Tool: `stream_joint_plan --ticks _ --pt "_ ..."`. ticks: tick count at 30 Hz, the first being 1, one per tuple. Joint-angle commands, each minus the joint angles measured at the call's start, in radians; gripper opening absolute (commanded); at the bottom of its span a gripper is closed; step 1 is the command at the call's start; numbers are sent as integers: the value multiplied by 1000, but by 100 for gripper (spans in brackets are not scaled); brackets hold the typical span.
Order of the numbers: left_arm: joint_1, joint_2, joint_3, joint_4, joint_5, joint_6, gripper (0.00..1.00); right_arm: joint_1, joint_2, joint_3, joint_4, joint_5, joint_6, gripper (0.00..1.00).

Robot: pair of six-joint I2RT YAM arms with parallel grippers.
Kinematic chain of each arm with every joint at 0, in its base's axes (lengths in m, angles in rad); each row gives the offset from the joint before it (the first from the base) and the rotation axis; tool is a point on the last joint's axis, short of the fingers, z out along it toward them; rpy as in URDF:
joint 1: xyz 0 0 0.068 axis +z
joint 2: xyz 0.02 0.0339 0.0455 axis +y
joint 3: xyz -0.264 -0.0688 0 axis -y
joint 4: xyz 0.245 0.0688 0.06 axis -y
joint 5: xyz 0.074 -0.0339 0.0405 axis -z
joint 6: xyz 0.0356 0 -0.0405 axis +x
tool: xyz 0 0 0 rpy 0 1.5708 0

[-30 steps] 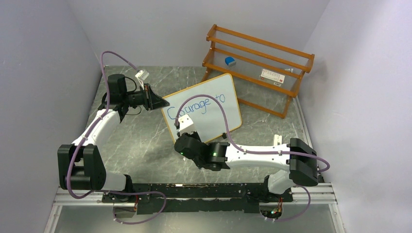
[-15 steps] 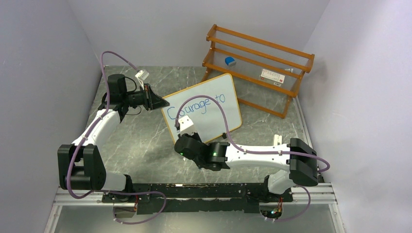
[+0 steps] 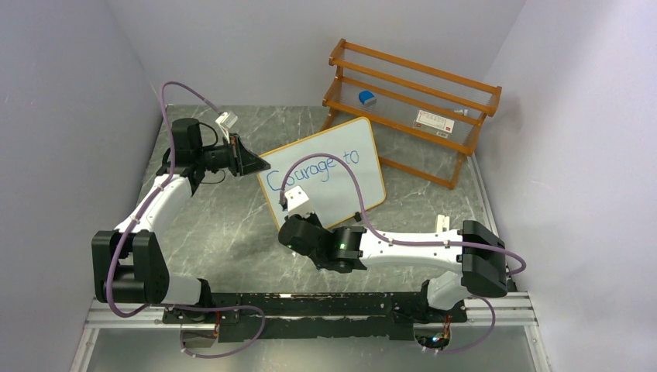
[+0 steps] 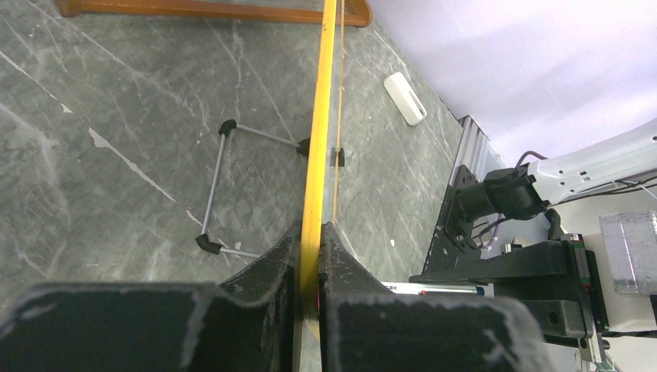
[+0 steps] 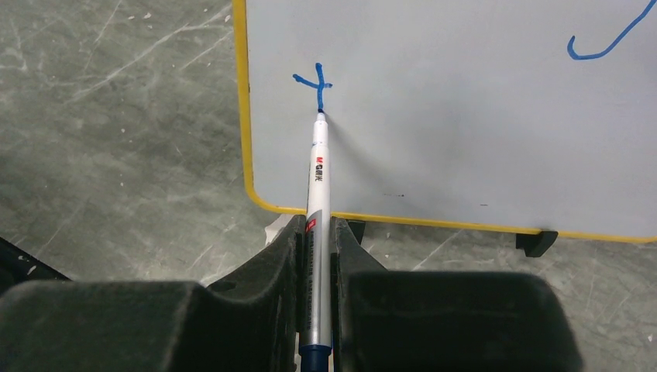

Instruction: Write a sentence on the whiteboard

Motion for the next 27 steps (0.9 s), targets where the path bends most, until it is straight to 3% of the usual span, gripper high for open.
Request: stream_joint_plan --ticks 1,27 --pt "-29 11 -15 -54 -60 46 5 -5 6 6 -23 0 19 0" --pt "-29 13 -15 -56 -61 48 5 -6 -52 -24 5 23 9 0"
